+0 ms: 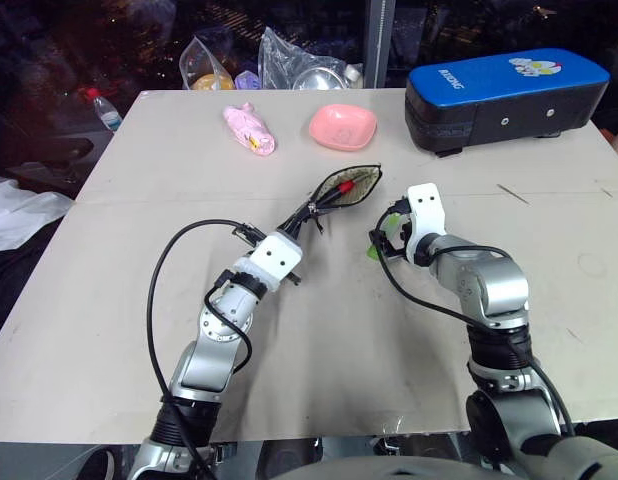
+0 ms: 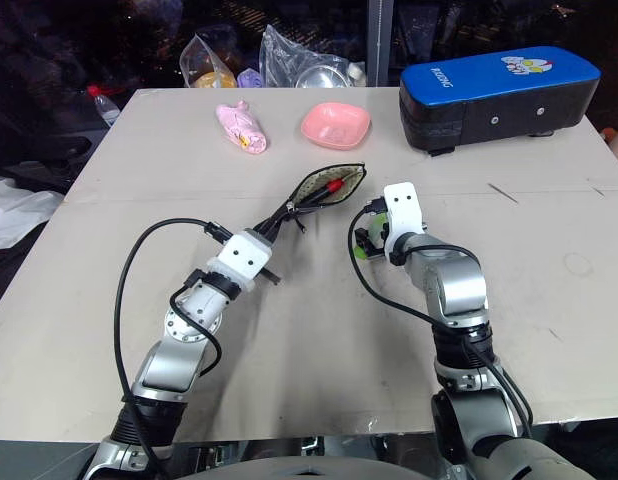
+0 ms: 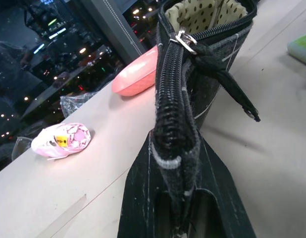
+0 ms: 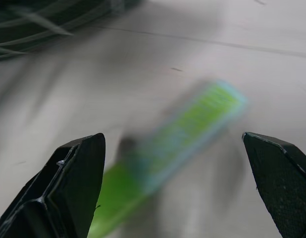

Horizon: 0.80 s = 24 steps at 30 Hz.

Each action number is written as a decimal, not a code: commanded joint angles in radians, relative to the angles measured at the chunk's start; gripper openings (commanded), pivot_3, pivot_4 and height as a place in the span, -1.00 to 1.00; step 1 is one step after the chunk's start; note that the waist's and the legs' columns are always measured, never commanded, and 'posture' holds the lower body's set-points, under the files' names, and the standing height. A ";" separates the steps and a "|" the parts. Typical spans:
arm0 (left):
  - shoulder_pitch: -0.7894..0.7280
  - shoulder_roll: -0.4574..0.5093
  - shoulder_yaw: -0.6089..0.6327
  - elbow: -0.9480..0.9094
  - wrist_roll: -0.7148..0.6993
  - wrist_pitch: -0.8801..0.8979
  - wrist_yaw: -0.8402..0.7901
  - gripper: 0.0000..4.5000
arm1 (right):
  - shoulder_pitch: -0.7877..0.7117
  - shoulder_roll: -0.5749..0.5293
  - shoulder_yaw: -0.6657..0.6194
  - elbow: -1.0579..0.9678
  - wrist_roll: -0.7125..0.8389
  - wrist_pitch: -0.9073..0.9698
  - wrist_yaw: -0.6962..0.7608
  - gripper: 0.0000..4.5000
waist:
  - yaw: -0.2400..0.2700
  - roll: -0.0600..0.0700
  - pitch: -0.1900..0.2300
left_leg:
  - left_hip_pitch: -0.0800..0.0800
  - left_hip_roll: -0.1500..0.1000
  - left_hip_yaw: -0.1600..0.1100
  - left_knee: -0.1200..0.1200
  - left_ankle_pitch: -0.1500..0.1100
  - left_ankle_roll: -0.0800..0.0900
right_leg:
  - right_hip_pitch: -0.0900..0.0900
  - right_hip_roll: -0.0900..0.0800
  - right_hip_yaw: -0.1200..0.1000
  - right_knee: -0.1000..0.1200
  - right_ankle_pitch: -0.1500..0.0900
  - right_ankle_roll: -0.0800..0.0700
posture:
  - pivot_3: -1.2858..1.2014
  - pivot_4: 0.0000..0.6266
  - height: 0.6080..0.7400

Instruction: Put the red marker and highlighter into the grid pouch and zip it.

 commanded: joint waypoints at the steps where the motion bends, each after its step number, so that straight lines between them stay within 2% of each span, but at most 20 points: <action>1: 0.008 -0.005 0.004 -0.043 0.006 -0.008 0.020 -1.00 | -0.040 0.023 0.006 0.025 0.013 0.005 -0.016 0.99 | -0.001 0.000 0.000 | 0.000 0.000 0.000 0.000 0.000 0.000 | 0.000 0.000 0.000 0.000 0.000 0.000 | 0.03 -0.52 0.66; 11: 0.016 -0.015 -0.004 -0.040 0.021 -0.008 0.035 -1.00 | -0.127 0.054 0.061 0.191 0.034 -0.043 0.024 0.99 | -0.018 -0.004 -0.002 | 0.001 0.000 -0.001 -0.001 0.000 0.000 | 0.000 0.001 0.000 0.000 0.000 0.000 | 0.03 -0.52 0.66; 14: 0.021 -0.017 -0.004 -0.041 0.023 -0.009 0.038 -1.00 | -0.131 0.041 0.079 0.212 0.034 -0.056 0.040 0.63 | -0.029 -0.004 -0.003 | 0.001 0.001 -0.001 -0.001 0.000 0.000 | 0.000 0.001 0.001 0.000 0.000 0.000 | 0.03 -0.52 0.66; 16: 0.022 -0.019 -0.005 -0.042 0.025 -0.008 0.040 -1.00 | -0.128 0.031 0.086 0.215 0.033 -0.062 0.047 0.24 | -0.031 -0.004 -0.003 | 0.002 0.001 -0.002 -0.002 0.000 0.000 | 0.000 0.001 0.001 0.001 0.000 0.000 | 0.03 -0.52 0.66; 19: 0.025 -0.021 -0.004 -0.043 0.024 -0.008 0.041 -1.00 | -0.112 -0.004 0.102 0.204 0.024 -0.078 0.064 -0.46 | -0.029 -0.004 -0.003 | 0.002 0.001 -0.003 -0.003 0.000 0.000 | 0.000 0.001 0.001 0.000 0.000 0.000 | 0.03 -0.52 0.66; 20: 0.025 -0.021 -0.005 -0.044 0.025 -0.008 0.041 -1.00 | -0.106 -0.028 0.114 0.199 0.015 -0.098 0.074 -0.63 | -0.029 -0.004 -0.003 | 0.002 0.001 -0.003 -0.003 0.000 0.000 | 0.000 0.001 0.001 -0.001 0.000 0.000 | 0.03 -0.52 0.66; 24: 0.020 -0.021 -0.007 -0.042 0.023 -0.009 0.036 -1.00 | -0.102 -0.111 0.110 0.204 0.003 -0.156 0.098 -0.67 | -0.024 -0.004 -0.003 | 0.001 0.001 -0.003 -0.003 0.000 0.000 | 0.000 0.000 0.001 -0.002 0.000 0.000 | 0.03 -0.52 0.66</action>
